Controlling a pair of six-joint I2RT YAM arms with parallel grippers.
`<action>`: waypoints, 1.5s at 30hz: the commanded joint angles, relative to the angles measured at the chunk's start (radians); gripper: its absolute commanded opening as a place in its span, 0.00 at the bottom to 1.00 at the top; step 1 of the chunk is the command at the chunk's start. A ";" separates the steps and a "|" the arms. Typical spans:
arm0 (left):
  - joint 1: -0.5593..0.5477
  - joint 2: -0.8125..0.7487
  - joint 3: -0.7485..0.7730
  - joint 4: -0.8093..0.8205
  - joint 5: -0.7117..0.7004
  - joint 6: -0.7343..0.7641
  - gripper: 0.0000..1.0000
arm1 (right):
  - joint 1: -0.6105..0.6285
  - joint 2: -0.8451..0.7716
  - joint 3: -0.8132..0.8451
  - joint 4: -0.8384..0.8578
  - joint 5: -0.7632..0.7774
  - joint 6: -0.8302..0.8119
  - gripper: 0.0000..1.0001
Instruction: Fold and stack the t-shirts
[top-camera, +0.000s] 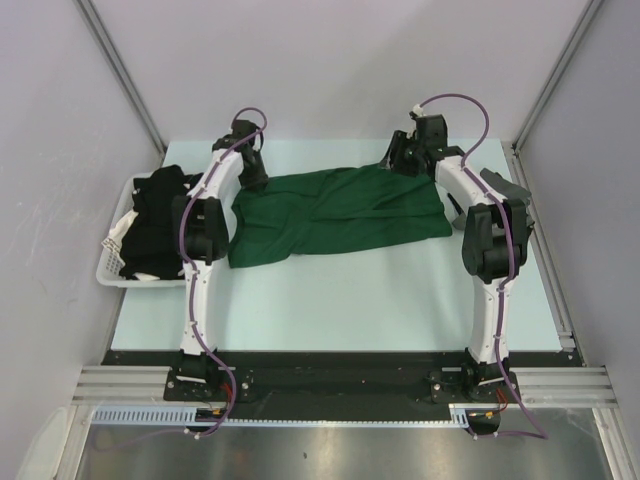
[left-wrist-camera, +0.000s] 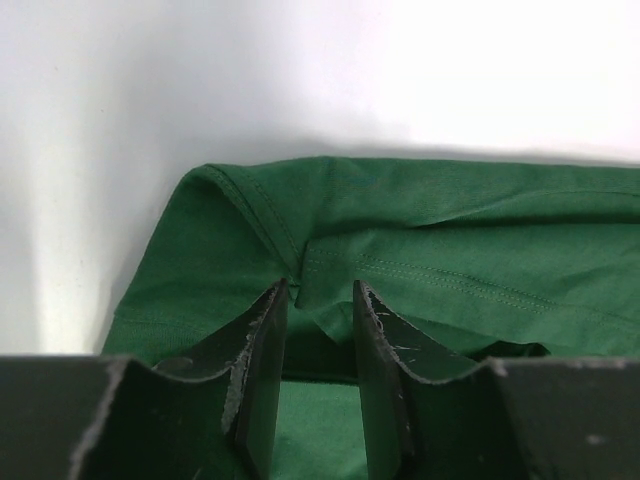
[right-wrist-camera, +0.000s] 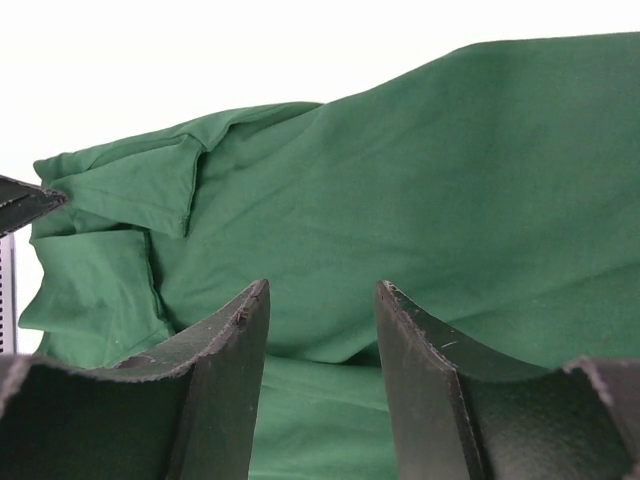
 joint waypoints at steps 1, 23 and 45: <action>0.001 -0.067 0.051 0.015 0.013 -0.003 0.37 | 0.004 0.006 0.035 0.027 -0.011 0.007 0.52; 0.000 -0.057 0.066 0.037 0.005 -0.006 0.00 | 0.011 0.023 0.048 0.027 -0.021 0.013 0.50; 0.047 -0.069 0.097 0.544 -0.049 -0.064 0.00 | -0.006 0.002 -0.007 0.026 -0.019 -0.008 0.49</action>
